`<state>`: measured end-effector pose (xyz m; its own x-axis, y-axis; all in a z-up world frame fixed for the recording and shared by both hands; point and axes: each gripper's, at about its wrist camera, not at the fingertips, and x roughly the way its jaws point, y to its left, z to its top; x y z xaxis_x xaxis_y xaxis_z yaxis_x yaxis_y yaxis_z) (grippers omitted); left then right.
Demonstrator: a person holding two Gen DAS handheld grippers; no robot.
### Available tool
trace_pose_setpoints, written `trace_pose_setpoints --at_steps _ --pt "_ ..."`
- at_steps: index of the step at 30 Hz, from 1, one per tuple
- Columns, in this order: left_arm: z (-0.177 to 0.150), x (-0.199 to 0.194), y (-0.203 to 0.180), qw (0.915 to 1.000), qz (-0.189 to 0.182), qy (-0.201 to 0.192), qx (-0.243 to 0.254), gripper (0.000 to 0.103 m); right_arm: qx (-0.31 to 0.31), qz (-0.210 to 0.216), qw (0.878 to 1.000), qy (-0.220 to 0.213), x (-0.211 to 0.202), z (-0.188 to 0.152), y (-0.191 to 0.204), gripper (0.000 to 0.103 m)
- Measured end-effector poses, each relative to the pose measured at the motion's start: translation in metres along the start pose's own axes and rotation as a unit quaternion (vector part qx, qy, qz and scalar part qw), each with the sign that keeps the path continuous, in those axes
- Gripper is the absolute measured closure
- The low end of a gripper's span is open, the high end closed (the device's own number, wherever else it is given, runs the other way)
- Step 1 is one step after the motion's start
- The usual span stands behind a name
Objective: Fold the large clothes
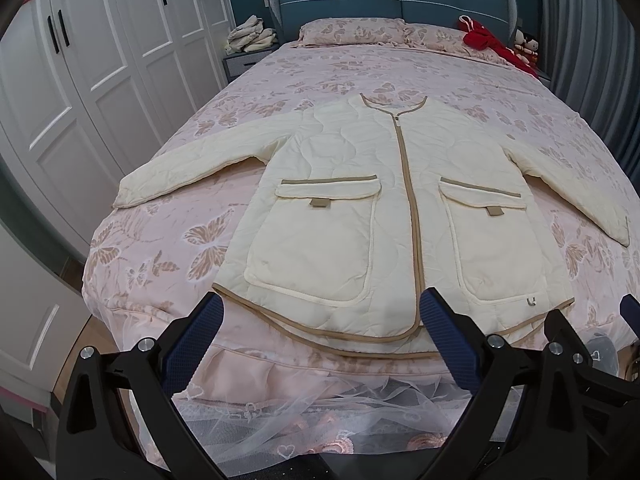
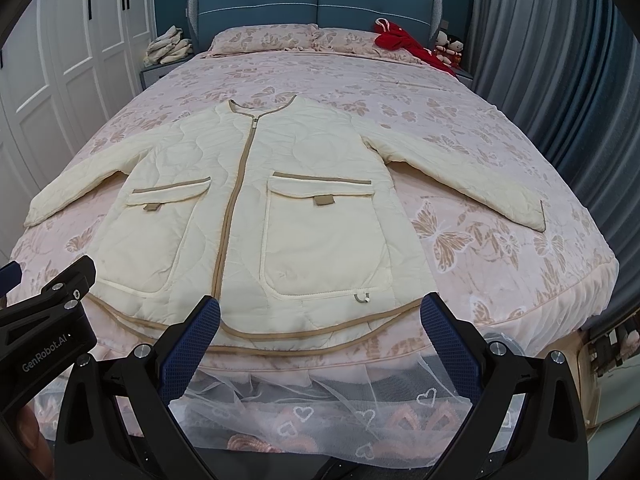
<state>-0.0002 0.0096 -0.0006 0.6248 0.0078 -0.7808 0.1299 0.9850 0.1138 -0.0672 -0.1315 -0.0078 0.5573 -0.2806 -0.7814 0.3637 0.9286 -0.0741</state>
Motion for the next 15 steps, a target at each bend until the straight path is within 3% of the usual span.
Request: trace_pose_setpoints --at_steps 15 --pt "0.002 -0.006 0.003 0.9999 -0.008 -0.006 0.003 0.007 -0.018 -0.002 1.0 -0.008 -0.004 0.0 0.01 0.005"
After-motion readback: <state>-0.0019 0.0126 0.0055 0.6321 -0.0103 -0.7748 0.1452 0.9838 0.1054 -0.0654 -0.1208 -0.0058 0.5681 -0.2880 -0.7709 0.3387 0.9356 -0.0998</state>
